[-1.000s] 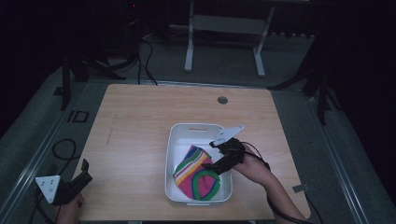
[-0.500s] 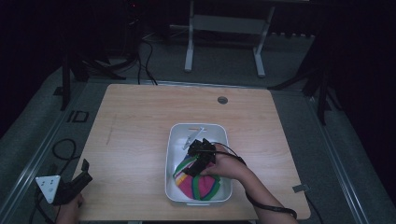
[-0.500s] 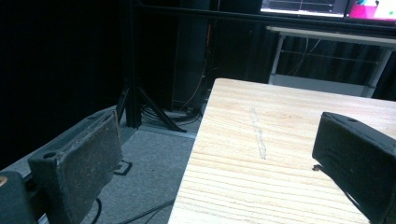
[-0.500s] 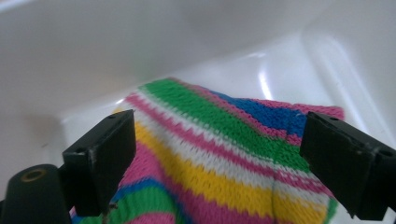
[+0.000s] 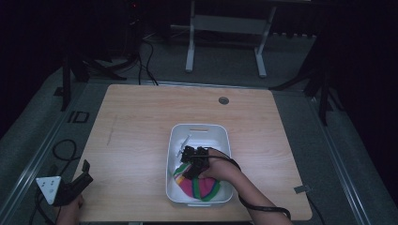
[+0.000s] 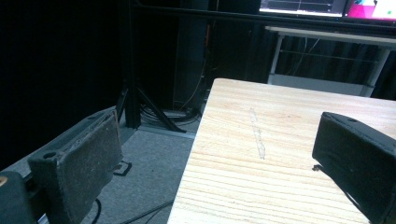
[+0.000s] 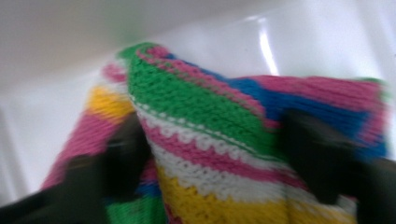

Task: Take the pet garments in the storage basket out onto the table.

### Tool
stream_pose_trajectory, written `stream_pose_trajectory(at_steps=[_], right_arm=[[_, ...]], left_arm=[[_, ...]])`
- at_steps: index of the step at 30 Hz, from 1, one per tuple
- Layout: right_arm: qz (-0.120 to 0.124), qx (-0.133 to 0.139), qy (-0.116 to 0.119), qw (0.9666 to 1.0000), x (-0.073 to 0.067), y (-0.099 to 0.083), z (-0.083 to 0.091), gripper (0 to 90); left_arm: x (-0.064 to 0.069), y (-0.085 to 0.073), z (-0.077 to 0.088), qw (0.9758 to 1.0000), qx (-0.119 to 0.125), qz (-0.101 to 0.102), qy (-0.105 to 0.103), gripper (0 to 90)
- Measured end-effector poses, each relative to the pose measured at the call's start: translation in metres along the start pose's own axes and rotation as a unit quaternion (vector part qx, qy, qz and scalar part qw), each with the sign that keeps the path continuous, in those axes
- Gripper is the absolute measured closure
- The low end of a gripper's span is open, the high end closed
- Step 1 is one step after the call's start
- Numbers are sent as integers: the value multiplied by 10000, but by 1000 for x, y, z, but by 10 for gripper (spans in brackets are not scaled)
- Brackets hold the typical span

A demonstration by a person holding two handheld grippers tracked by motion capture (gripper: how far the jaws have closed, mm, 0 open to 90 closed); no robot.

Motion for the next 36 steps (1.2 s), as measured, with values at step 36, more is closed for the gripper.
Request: stream_pose_trajectory(at_steps=[36], right_arm=[[175,2285,-1134,9667,4,-6,183,725]], left_arm=[[0,0,0,10000,5,-5,19,19]])
Point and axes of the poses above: each handheld gripper's, and its own axes: z roughly backward along the jaws, y roughly out of its top, x roughly to its right, the point moved 3 cm from there along -z, roughly forward along the jaws, and after that the axes turned 12 degrees about z, right-handed, at the moved point
